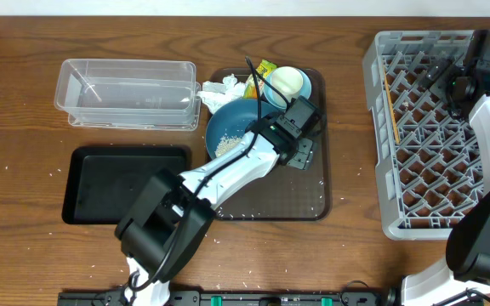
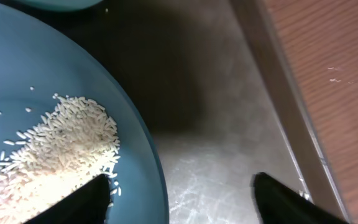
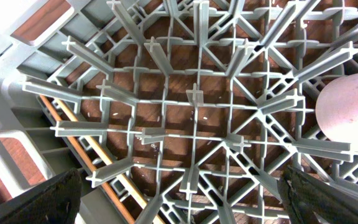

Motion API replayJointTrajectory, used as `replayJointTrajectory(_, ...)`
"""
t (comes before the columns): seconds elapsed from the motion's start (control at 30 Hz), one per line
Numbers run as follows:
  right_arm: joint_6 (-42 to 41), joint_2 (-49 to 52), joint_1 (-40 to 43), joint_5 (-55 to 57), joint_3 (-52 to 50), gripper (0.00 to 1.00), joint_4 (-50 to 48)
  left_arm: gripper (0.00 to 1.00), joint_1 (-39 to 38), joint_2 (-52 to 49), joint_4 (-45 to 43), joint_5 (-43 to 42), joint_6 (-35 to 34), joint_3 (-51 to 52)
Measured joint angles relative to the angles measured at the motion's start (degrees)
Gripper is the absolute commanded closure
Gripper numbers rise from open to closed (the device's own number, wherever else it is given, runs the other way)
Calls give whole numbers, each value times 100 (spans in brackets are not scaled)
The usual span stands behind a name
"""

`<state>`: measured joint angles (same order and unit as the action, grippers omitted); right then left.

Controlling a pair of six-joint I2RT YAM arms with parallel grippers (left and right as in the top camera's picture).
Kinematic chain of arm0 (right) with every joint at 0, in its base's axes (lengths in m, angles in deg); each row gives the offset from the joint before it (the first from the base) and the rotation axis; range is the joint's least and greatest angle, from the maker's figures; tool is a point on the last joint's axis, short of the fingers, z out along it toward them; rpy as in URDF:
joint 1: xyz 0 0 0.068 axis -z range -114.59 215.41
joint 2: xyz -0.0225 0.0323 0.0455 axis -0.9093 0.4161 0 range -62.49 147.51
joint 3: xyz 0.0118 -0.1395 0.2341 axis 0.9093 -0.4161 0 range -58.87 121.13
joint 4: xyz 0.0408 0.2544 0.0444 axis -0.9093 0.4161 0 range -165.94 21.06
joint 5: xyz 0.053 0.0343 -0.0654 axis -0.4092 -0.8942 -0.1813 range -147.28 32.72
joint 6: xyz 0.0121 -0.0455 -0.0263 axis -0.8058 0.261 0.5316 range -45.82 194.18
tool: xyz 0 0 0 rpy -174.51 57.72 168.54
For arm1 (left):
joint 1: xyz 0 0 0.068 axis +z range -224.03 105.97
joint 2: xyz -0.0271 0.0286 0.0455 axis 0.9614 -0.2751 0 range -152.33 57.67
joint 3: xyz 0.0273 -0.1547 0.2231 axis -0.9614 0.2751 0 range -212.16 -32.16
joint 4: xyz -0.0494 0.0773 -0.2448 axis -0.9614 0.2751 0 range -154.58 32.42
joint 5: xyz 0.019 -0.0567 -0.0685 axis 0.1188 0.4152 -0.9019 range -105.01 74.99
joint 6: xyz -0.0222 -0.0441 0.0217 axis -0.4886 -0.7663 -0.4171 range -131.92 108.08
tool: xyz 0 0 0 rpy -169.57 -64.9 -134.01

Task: Sort waste into correct bins and load items into the dishwasher rack
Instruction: 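Lower the left gripper onto the blue plate's rim and close, then lift the blue plate with the left gripper toward the black tray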

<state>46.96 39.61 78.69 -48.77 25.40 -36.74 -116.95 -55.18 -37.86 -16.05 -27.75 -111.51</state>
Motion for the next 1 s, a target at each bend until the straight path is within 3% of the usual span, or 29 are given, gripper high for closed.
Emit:
replayJointTrajectory(0.33,0,7,0,0,0,1,0,43,-20,-251,-13,476,-66,0)
replayJointTrajectory(0.63,0,9,0,0,0,1,0,64,-260,-273,-39,796,-87,0)
replayJointTrajectory(0.83,0,9,0,0,0,1,0,71,-474,-273,-39,1180,-70,0)
replayJointTrajectory(1.0,0,11,0,0,0,1,0,88,-553,-273,-39,1309,-92,0)
